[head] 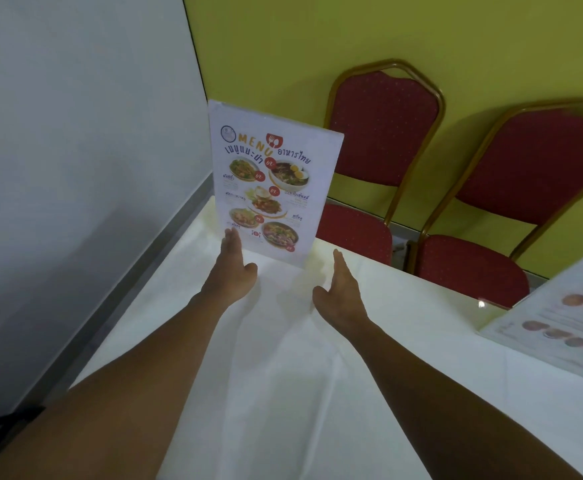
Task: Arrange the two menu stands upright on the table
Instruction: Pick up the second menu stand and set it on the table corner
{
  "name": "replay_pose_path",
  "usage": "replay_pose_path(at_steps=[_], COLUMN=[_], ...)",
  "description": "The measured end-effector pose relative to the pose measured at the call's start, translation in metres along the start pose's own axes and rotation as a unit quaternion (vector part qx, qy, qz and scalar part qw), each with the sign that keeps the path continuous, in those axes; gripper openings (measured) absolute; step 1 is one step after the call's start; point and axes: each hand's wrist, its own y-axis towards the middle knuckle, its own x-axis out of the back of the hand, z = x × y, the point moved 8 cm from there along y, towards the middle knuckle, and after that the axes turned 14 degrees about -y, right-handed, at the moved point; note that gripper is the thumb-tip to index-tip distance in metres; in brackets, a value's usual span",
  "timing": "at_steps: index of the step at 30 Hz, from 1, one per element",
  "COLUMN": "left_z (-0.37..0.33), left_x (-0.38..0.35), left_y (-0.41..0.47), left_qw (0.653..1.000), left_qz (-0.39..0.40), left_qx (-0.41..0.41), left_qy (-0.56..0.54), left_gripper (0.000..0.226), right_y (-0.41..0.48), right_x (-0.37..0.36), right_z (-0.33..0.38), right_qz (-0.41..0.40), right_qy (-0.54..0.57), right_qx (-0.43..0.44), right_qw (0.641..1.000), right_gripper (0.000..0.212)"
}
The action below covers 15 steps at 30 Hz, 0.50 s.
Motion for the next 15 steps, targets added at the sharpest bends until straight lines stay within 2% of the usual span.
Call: replay_pose_path(at_steps=[5,15], left_z=[-0.022,-0.114], left_x=[-0.049,-0.199], left_y=[-0.041,-0.134], left_qw=[0.994,0.972], left_qz=[0.057,0.15], left_qx=[-0.039,-0.099], left_qy=[0.086,0.15], left_gripper=[0.072,0.066], right_y=[-0.027,-0.112], right_x=[0.04,0.141], right_z=[-0.037,-0.156], right_qz=[-0.028,-0.091], right_qy=[-0.004,0.018], right_qx=[-0.024,-0.067], right_qw=[0.999,0.993], right_gripper=[0.087,0.084])
